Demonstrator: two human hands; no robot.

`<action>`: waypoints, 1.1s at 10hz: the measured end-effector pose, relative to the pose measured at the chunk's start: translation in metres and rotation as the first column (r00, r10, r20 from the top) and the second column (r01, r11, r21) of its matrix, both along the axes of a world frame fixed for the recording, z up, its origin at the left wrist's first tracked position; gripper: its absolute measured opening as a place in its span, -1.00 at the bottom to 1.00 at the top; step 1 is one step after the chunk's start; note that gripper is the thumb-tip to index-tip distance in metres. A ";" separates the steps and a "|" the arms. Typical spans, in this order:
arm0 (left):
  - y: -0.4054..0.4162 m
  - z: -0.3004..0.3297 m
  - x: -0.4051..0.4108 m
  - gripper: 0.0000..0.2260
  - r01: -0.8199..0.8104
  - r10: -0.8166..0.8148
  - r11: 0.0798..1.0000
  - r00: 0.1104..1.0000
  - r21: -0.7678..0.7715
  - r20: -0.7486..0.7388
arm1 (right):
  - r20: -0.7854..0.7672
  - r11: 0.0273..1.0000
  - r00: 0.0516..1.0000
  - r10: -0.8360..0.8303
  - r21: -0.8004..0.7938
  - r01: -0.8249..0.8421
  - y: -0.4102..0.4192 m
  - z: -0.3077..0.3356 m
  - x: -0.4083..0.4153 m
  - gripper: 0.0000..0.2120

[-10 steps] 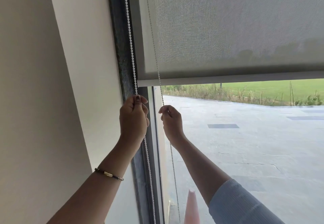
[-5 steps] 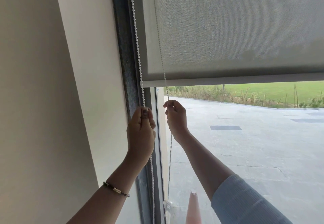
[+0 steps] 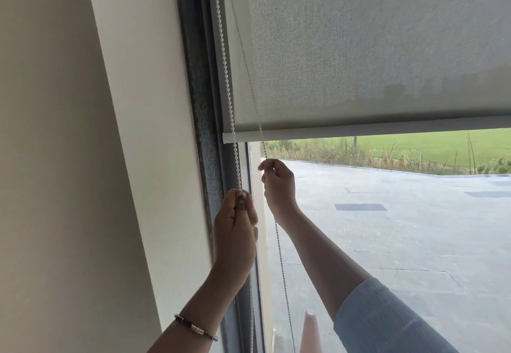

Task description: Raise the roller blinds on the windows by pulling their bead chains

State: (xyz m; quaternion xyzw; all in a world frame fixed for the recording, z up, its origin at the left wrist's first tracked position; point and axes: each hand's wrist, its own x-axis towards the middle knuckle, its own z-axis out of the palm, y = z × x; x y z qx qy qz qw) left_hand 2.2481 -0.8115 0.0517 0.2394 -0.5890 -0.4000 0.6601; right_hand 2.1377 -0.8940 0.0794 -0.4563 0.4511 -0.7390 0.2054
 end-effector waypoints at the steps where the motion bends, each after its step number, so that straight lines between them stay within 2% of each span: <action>1: -0.001 -0.004 0.001 -0.70 -0.007 0.007 1.000 1.000 0.018 0.005 | -0.006 1.000 1.000 -0.001 -0.007 0.001 0.001 0.004 0.000 -0.69; 4: -0.008 0.011 0.004 -0.73 0.015 -0.009 0.997 0.997 0.079 -0.073 | -0.087 1.000 0.996 -0.020 -0.003 0.020 0.002 -0.011 -0.001 -0.68; 8: -0.012 0.024 0.009 -0.70 0.002 0.001 0.999 0.998 0.052 -0.067 | -0.054 1.000 0.999 -0.004 -0.016 0.003 0.003 -0.022 0.004 -0.70; 9: -0.010 0.026 0.010 -0.74 -0.067 0.067 0.998 0.998 0.014 -0.001 | -0.042 1.000 0.999 0.002 0.010 -0.001 0.004 -0.016 0.003 -0.69; 10: -0.016 0.020 0.007 -0.75 -0.251 0.258 0.965 0.960 -0.077 0.108 | -0.106 0.998 0.993 0.048 0.033 -0.045 0.010 -0.022 -0.004 -0.82; 11: -0.015 0.020 0.001 -0.46 -0.406 0.482 0.855 0.851 -0.322 0.209 | -0.168 0.997 0.984 -0.061 0.046 0.069 0.021 -0.030 -0.018 -0.69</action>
